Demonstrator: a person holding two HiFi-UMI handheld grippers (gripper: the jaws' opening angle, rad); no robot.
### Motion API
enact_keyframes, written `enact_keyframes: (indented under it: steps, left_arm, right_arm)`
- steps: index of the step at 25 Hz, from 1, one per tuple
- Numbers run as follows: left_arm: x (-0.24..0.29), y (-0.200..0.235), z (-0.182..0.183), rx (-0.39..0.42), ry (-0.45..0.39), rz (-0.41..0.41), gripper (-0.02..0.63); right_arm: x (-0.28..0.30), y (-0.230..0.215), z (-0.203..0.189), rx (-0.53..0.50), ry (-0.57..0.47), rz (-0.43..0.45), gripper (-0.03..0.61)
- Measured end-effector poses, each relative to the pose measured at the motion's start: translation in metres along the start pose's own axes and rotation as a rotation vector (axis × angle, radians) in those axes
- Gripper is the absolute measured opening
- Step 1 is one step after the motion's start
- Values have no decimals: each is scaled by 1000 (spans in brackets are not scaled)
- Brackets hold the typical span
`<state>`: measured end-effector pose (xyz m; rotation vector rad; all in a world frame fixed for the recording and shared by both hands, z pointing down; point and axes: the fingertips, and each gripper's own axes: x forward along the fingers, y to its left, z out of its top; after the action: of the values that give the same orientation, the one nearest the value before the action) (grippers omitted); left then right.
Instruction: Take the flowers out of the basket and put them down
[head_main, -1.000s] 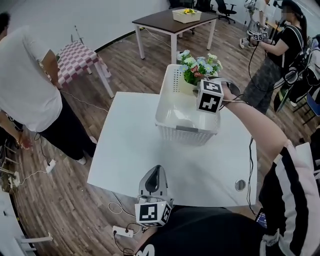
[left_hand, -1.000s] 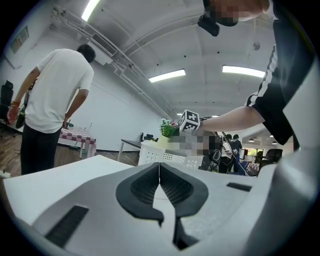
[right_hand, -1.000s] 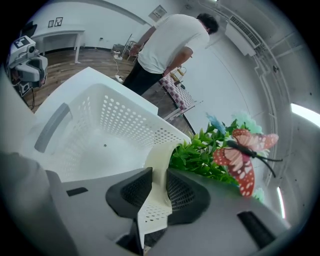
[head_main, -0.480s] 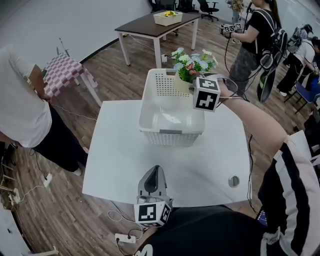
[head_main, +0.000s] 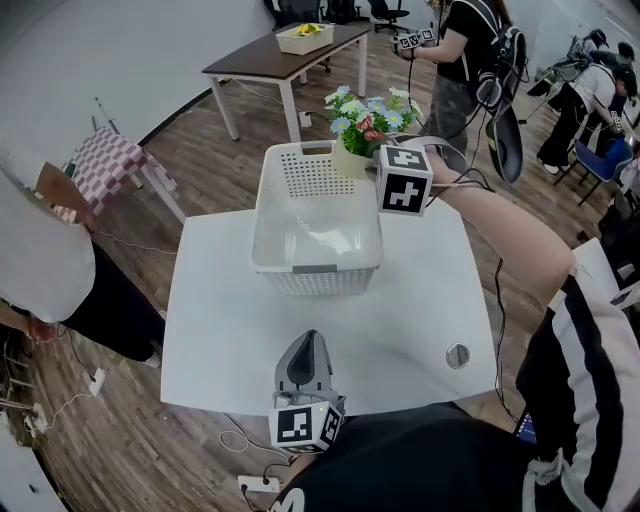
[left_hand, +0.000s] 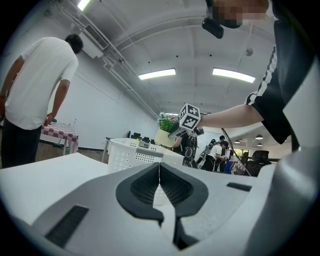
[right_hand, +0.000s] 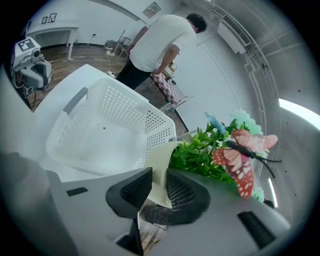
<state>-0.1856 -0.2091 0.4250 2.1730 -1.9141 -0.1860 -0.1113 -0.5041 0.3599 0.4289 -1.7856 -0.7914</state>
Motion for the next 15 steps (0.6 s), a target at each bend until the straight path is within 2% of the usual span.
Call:
enact_keyframes:
  steps: [9, 15]
  left_arm:
    - [7, -14, -10, 38, 17, -37, 6]
    - [14, -29, -9, 22, 24, -42, 6]
  right_arm:
    - [-12, -6, -38, 26, 26, -30, 98]
    - [-15, -4, -63, 45, 46, -35, 98]
